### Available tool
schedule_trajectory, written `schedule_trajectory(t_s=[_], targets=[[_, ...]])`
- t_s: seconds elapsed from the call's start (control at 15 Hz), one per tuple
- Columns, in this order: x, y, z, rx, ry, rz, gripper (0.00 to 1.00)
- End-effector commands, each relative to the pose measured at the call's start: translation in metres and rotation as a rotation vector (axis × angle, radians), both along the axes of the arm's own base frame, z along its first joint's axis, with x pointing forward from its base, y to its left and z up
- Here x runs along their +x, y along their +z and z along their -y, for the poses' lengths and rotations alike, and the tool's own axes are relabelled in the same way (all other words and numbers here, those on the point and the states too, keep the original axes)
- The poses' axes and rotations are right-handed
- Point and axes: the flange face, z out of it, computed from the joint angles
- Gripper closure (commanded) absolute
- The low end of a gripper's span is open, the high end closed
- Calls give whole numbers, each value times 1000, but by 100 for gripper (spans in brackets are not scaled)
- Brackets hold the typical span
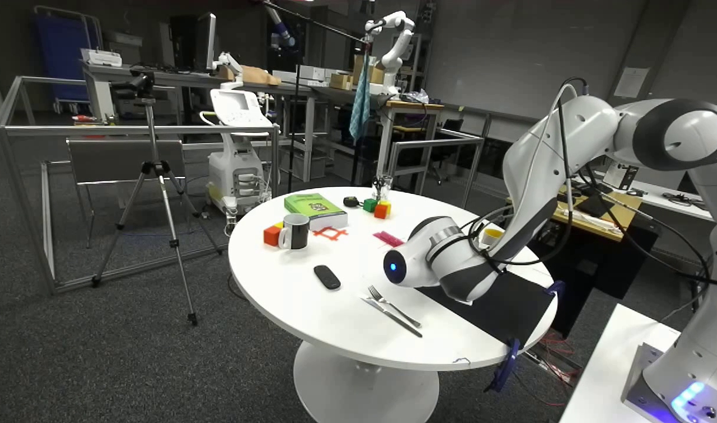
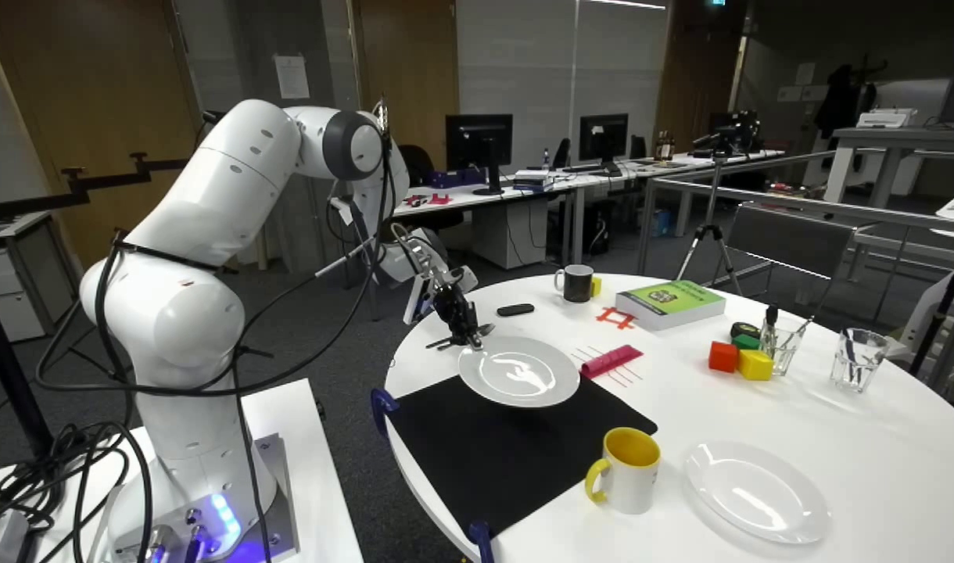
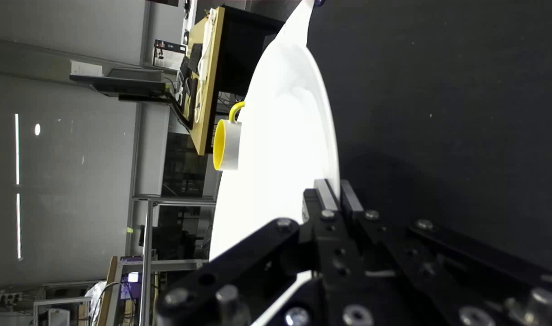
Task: Move the plate to the left
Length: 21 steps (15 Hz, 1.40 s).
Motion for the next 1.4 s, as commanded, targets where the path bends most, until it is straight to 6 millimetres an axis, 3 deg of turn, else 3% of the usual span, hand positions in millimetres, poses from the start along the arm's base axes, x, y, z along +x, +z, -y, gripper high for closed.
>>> schedule_trajectory(t_s=[0.0,0.07,0.13,0.4,1.33], targets=[[-2,49,-8,-46,-9,72,99],[2,15,-6,4,-3,24,99],[3,18,-9,14,-1,27,94],[-2,0,-10,25,7,3,94],[-2,-3,-9,25,6,0,94]])
